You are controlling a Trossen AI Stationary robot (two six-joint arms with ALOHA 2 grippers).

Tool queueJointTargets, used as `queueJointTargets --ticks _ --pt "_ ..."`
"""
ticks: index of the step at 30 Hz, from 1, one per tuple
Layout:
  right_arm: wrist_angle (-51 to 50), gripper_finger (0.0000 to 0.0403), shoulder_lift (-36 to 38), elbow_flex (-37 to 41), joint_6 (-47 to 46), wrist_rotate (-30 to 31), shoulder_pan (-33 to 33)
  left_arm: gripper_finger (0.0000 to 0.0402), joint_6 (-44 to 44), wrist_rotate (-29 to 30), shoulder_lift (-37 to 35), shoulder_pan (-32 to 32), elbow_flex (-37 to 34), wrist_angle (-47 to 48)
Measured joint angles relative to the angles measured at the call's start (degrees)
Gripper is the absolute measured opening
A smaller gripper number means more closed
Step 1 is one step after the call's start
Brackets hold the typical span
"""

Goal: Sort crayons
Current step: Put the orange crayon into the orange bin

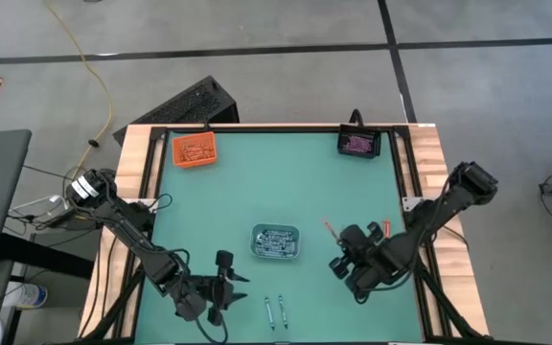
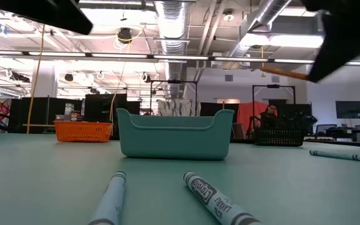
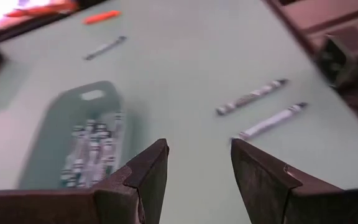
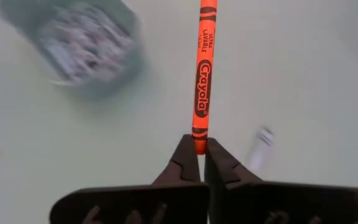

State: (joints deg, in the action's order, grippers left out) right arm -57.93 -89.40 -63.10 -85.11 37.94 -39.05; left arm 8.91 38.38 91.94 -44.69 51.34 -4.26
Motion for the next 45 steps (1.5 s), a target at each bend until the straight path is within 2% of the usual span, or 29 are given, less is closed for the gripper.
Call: queueJointTargets --ticks 5,9,16,21,24,31,39,45 --pt "12.8 0.0000 0.0 -0.7 13.7 4.4 1.2 0.0167 -3.3 7.2 0.0 0.8 0.0 -3.3" --pt "21.9 0.0000 0.0 -2.3 25.1 8.2 0.9 0.0167 -8.5 7.2 -1.0 2.3 0.0 -10.0" --pt "41.5 0.0000 0.0 -4.3 49.1 17.9 -2.9 0.0167 -15.2 -0.1 -4.6 5.9 0.0 -21.6" --pt "54.3 0.0000 0.0 -4.3 64.9 21.1 -4.8 0.0167 -14.6 -8.3 -5.9 9.6 0.0 -30.8" --pt "59.9 0.0000 -0.9 -4.3 72.0 21.5 -5.2 0.0167 -13.9 -10.5 -5.9 11.5 0.0 -36.8" --pt "69.1 0.0000 -4.6 -4.3 81.0 21.1 -5.1 0.0167 -13.1 -16.9 -5.8 15.0 0.0 -43.1" --pt "70.9 0.0000 -5.4 -4.3 82.8 20.4 -4.0 0.0167 -11.2 -16.1 -5.6 16.7 0.0 -42.7" --pt "70.9 0.0000 -5.6 -4.3 82.6 18.3 -2.2 0.0167 -10.9 -18.5 -5.6 17.4 0.0 -42.7"
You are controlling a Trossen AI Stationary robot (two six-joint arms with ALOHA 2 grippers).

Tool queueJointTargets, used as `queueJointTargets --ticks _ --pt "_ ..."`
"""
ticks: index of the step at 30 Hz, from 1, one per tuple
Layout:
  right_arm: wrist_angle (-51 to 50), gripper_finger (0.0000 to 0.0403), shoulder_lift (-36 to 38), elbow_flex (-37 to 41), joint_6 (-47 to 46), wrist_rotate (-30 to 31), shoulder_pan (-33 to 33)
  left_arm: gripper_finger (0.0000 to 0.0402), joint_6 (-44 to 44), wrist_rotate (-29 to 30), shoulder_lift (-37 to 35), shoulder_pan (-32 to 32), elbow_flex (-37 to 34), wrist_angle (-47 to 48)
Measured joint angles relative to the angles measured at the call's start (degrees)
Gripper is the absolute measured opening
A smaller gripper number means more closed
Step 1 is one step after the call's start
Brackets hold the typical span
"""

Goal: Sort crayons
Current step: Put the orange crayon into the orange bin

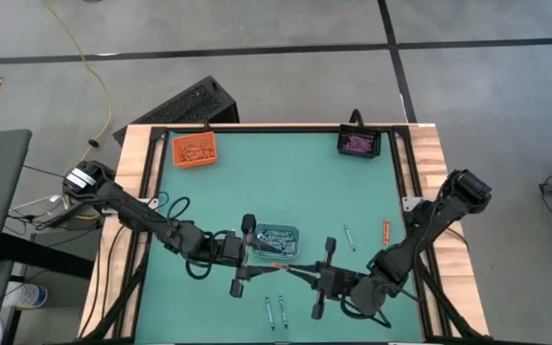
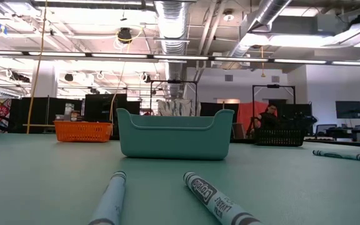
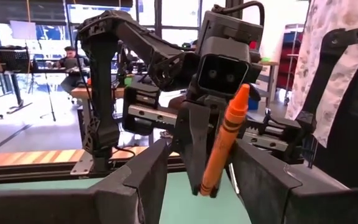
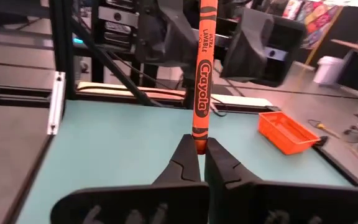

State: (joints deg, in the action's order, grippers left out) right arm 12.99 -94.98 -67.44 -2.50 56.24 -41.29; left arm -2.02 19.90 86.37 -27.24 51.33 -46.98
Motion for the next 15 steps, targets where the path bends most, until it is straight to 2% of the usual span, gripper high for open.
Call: queueJointTargets --ticks 8,11,15 --pt "0.4 0.0000 0.0 0.0 0.0 -2.8 2.2 0.0159 0.2 -0.1 0.0 0.3 0.0 0.0" --pt "0.4 0.0000 0.0 0.0 0.8 -3.5 2.1 0.0125 -0.5 -1.2 0.0 0.3 0.0 0.0" --pt "-0.4 0.0000 0.0 0.0 0.9 -3.8 2.0 0.0048 -1.3 -4.8 0.0 0.4 0.0 0.0"
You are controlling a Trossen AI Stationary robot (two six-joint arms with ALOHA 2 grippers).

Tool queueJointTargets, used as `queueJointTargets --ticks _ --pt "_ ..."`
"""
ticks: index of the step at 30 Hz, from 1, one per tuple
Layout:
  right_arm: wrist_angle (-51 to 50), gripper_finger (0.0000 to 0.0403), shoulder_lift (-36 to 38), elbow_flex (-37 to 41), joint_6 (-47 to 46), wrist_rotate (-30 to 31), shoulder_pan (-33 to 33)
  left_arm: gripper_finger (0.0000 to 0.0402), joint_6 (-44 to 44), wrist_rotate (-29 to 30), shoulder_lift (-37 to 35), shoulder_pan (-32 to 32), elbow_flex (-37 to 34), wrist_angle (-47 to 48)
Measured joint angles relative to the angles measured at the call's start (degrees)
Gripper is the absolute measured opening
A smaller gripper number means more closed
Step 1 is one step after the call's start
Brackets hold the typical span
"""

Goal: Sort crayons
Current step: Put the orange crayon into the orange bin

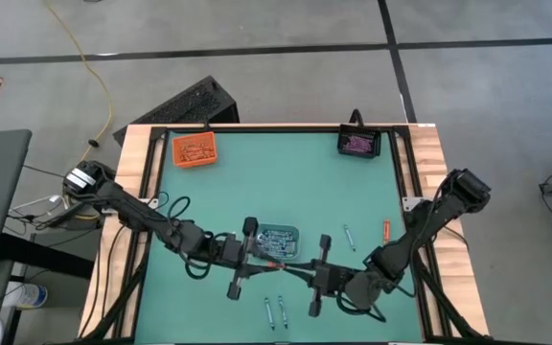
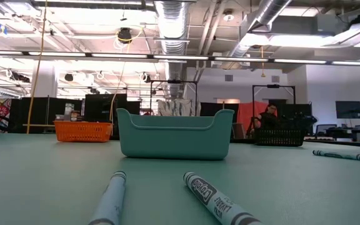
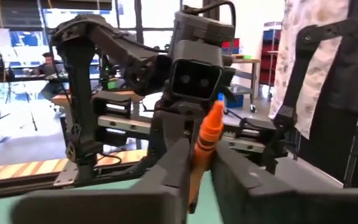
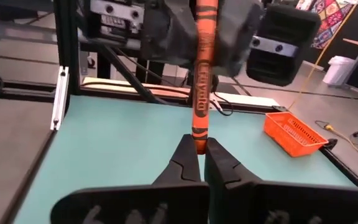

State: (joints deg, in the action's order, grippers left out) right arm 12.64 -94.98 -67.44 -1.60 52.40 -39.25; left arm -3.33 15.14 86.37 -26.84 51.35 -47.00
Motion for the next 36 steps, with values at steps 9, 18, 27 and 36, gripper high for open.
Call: queueJointTargets --ticks 9,18,27,36 --pt "-2.2 0.0015 0.0 0.0 -0.6 -0.5 0.0 0.0006 -1.0 -2.4 0.0 0.2 0.0 1.6" --pt "-10.4 0.0099 0.0 0.0 -9.1 1.4 0.1 0.0002 -2.7 -2.8 -2.1 -0.1 0.0 12.3" --pt "-16.3 0.0166 0.0 0.3 -17.0 -3.1 0.0 0.0002 -4.0 11.0 -11.0 0.7 0.0 40.9" --pt "-12.9 0.0170 -6.5 0.2 -11.6 -14.2 -0.2 0.0002 6.1 22.1 -19.5 9.6 0.0 74.5"
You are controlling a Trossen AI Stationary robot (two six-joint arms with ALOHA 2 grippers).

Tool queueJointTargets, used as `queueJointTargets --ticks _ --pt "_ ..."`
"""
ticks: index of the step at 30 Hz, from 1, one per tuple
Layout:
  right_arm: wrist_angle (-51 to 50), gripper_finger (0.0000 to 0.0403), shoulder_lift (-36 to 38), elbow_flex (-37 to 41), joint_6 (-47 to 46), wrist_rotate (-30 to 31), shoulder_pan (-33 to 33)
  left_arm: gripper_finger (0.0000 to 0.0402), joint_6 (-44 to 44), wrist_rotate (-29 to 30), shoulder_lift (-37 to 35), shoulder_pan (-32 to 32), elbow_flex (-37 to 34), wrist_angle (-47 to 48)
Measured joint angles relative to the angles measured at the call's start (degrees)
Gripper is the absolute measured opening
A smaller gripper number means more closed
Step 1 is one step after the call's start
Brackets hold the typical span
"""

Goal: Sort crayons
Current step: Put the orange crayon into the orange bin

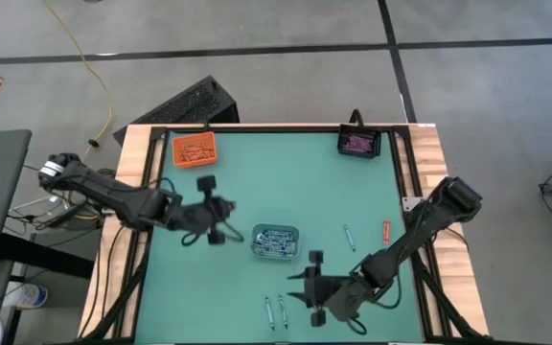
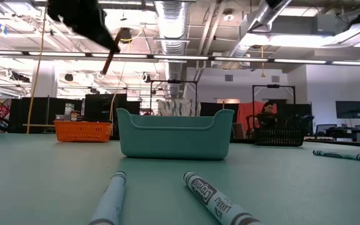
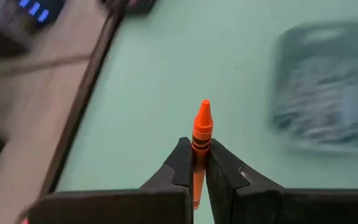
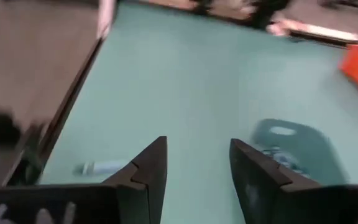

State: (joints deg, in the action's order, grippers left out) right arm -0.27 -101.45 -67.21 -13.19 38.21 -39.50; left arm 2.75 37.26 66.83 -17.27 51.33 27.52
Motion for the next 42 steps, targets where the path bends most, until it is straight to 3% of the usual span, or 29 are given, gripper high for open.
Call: queueJointTargets --ticks 8,17,24,29,34,42 --pt "9.2 0.0169 -8.1 -0.1 13.7 -8.5 -0.2 0.0002 3.1 -1.6 -0.5 16.2 0.0 16.4" --pt "9.1 0.0169 -9.5 -0.1 17.8 -14.7 -0.5 0.0002 -4.6 -10.3 -0.3 36.5 0.0 19.5" --pt "7.1 0.0169 -9.5 -0.1 26.1 -18.7 0.1 0.0002 -11.0 -18.7 -0.1 49.7 0.0 19.4" --pt "6.4 0.0169 -9.5 -0.1 27.4 -24.8 3.3 0.0002 -13.0 -26.0 0.4 55.3 0.0 19.3" --pt "6.2 0.0168 -9.5 -0.1 30.3 -27.8 5.5 0.0002 -14.7 -28.5 4.1 58.0 0.0 20.3" --pt "5.4 0.0168 -9.5 -0.1 31.2 -28.0 5.5 0.0013 -19.5 -19.3 11.6 59.2 0.0 18.5"
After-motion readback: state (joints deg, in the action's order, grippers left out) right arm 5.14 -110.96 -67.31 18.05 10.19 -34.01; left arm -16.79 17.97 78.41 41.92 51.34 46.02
